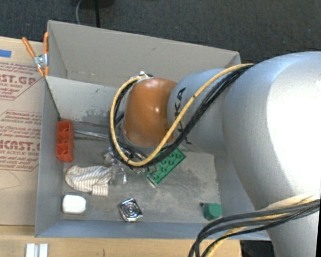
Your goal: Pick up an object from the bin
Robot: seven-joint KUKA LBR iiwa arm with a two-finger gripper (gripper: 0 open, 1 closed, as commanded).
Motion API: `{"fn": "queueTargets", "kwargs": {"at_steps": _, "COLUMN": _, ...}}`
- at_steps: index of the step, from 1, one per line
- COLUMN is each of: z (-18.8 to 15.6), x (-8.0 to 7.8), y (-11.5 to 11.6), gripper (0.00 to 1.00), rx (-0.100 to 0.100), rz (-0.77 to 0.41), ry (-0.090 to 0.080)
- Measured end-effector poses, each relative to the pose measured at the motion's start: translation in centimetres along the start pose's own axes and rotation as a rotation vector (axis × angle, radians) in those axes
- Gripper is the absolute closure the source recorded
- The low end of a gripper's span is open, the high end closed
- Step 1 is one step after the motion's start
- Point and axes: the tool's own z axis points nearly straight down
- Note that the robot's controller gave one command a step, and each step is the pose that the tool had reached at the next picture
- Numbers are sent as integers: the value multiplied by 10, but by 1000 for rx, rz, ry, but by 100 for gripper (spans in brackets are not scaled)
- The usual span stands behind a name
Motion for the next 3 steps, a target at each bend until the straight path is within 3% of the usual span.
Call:
{"fn": "queueTargets", "kwargs": {"at_steps": 1, "z": -28, "x": 3, "y": -3, "gripper": 100, "rx": -1, "rz": -10, "ry": 9}}
{"fn": "queueTargets", "kwargs": {"at_steps": 2, "z": -52, "x": -4, "y": -6, "gripper": 100, "rx": 1, "rz": -26, "ry": -9}}
{"fn": "queueTargets", "kwargs": {"at_steps": 3, "z": -47, "x": 5, "y": -8, "gripper": 100, "rx": -1, "rz": -46, "ry": 9}}
